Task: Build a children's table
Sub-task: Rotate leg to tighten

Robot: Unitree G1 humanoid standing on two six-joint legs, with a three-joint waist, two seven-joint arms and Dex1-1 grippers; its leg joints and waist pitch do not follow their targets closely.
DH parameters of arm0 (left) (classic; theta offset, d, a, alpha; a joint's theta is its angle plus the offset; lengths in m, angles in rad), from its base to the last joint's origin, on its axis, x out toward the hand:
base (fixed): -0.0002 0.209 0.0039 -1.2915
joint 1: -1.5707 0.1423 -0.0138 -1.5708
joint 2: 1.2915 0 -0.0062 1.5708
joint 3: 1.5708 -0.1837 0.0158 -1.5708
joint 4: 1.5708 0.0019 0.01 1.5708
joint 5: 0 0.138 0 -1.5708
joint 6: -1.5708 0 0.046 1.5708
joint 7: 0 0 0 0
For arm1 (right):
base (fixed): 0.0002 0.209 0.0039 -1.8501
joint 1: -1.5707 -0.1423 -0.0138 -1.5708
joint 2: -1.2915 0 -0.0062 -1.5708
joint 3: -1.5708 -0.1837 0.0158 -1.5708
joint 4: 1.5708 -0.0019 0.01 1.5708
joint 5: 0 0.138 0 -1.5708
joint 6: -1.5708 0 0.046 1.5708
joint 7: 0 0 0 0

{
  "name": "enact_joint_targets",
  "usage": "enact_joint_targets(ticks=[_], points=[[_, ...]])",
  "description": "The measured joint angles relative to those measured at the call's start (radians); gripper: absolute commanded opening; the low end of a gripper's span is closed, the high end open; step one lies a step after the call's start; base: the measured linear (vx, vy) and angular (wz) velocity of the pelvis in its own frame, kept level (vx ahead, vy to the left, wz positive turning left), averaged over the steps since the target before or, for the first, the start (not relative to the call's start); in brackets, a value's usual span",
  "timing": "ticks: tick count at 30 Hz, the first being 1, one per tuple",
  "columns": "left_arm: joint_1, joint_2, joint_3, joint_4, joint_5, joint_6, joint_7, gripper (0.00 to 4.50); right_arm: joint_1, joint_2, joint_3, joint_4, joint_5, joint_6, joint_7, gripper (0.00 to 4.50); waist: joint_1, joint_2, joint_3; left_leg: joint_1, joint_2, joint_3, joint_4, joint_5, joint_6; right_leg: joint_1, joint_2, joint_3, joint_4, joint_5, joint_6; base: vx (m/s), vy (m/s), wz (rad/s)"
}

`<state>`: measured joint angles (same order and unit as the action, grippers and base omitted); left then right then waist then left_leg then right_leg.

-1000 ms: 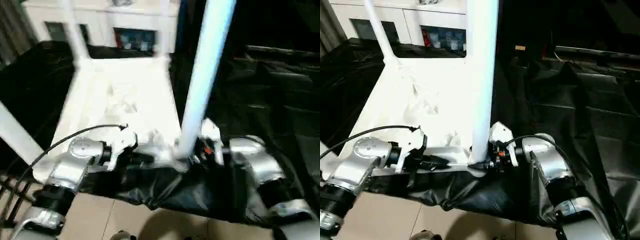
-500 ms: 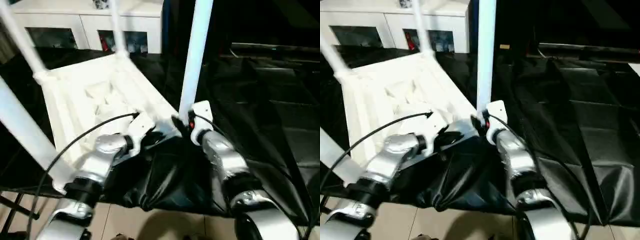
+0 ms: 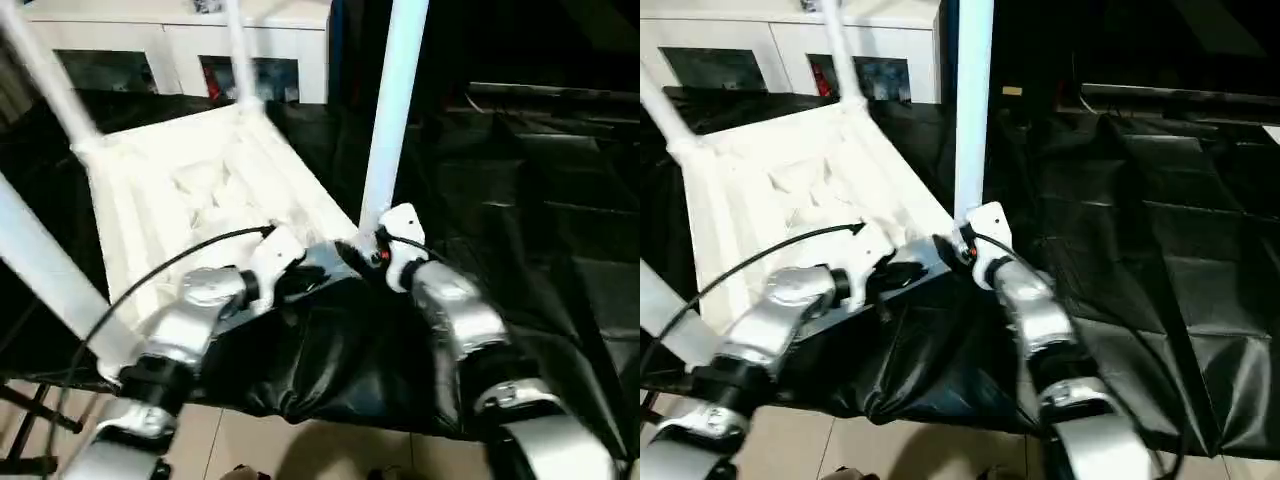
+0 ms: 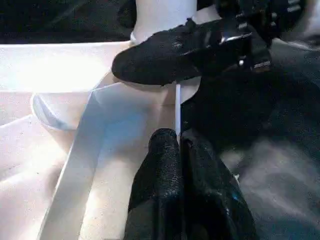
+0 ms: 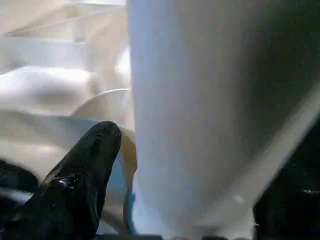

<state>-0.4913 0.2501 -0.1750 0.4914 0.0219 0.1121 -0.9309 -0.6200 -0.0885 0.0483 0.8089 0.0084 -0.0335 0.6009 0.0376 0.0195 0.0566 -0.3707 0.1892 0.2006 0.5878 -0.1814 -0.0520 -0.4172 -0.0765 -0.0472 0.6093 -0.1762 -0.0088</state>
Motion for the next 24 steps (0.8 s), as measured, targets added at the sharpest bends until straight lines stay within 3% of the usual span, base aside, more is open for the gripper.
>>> enact_joint_targets(ticks=[5, 13, 24], points=[[0.017, 0.062, 0.002, -0.011, -0.046, -0.010, -0.132, 0.00, 0.019, -0.104, 0.066, -0.062, 0.037, 0.022, 0.309, 3.78, 0.014, 0.000, 0.001, -0.001, 0.000, 0.000, 0.002, 0.000, 0.000, 0.000, 0.000, 0.000, 0.000, 0.000, 0.000, 0.000, 0.000, 0.00], [0.056, 0.151, -0.013, -0.047, -0.095, -0.032, -0.316, 0.00, 0.076, -0.209, 0.156, -0.194, 0.072, 0.047, 0.628, 3.78, 0.031, -0.001, 0.001, -0.002, 0.001, 0.000, 0.003, -0.001, 0.001, 0.000, 0.000, -0.001, 0.000, 0.000, 0.000, 0.000, 0.000, 0.00], [0.063, 0.173, -0.023, -0.057, -0.107, -0.035, -0.390, 0.00, 0.089, -0.238, 0.177, -0.256, 0.082, 0.110, 0.727, 3.00, 0.051, -0.003, 0.002, -0.002, 0.001, 0.000, 0.005, -0.001, 0.001, 0.000, 0.000, 0.000, 0.001, 0.000, 0.000, 0.000, 0.000, 0.00]])
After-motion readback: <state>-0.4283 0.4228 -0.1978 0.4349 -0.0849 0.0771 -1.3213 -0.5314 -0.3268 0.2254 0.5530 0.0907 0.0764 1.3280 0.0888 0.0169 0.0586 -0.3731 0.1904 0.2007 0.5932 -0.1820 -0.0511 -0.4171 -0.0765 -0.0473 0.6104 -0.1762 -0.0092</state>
